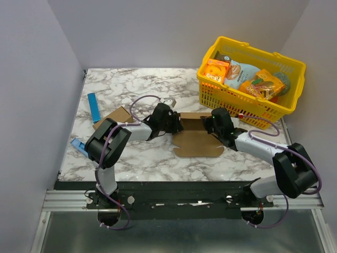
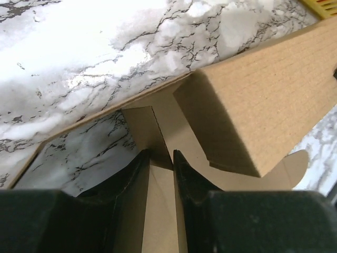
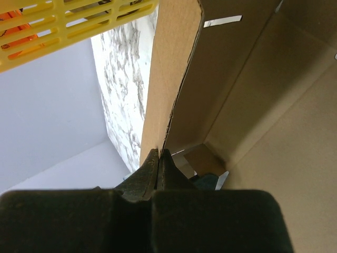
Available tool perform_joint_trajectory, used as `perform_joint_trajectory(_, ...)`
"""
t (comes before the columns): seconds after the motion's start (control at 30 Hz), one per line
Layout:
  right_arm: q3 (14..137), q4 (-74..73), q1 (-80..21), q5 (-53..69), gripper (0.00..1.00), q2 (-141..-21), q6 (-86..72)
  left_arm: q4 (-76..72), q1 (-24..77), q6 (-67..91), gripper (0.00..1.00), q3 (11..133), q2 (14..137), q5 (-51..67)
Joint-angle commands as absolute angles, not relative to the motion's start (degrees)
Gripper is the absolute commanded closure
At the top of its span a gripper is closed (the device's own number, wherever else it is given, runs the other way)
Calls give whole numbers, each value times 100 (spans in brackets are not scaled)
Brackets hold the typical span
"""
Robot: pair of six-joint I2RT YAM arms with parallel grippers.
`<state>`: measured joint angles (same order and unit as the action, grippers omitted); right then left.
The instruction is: Fold the paper box
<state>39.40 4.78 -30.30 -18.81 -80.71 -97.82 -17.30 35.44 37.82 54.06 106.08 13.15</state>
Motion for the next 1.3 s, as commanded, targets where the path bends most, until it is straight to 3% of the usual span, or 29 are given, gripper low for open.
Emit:
perform_joint_trajectory(0.0, 3911, -237, -3059, -1881, 99, -8332, -9527, -1626, 3849, 3525, 67, 5704, 10617, 801)
perform_joint_trajectory(0.47, 3885, -237, -3059, -1881, 99, -8359, -9536, -2118, 3955, 3850, 63, 5503, 10750, 660)
perform_joint_trajectory(0.57, 3841, -237, -3059, -1925, 99, -8323, -9571, -2083, 3885, 3736, 52, 5310, 10399, 676)
perform_joint_trajectory(0.6, 3823, -237, -3059, -1925, 99, -8297, -9580, -2066, 3815, 3631, 40, 5248, 10302, 694)
perform_joint_trajectory(0.8, 3797, -316, -3059, -2065, 99, -8174, -9624, -1442, 3762, 2840, 20, 4791, 9265, 765)
perform_joint_trajectory(1.07, 3779, -343, -3050, -2057, 99, -8139, -9589, -1001, 3026, 2294, 10, 3974, 7516, 800)
perform_joint_trajectory(1.27, 3788, -343, -3050, -2022, 99, -8147, -9510, -1502, 2137, 2601, 10, 4200, 7733, 747)
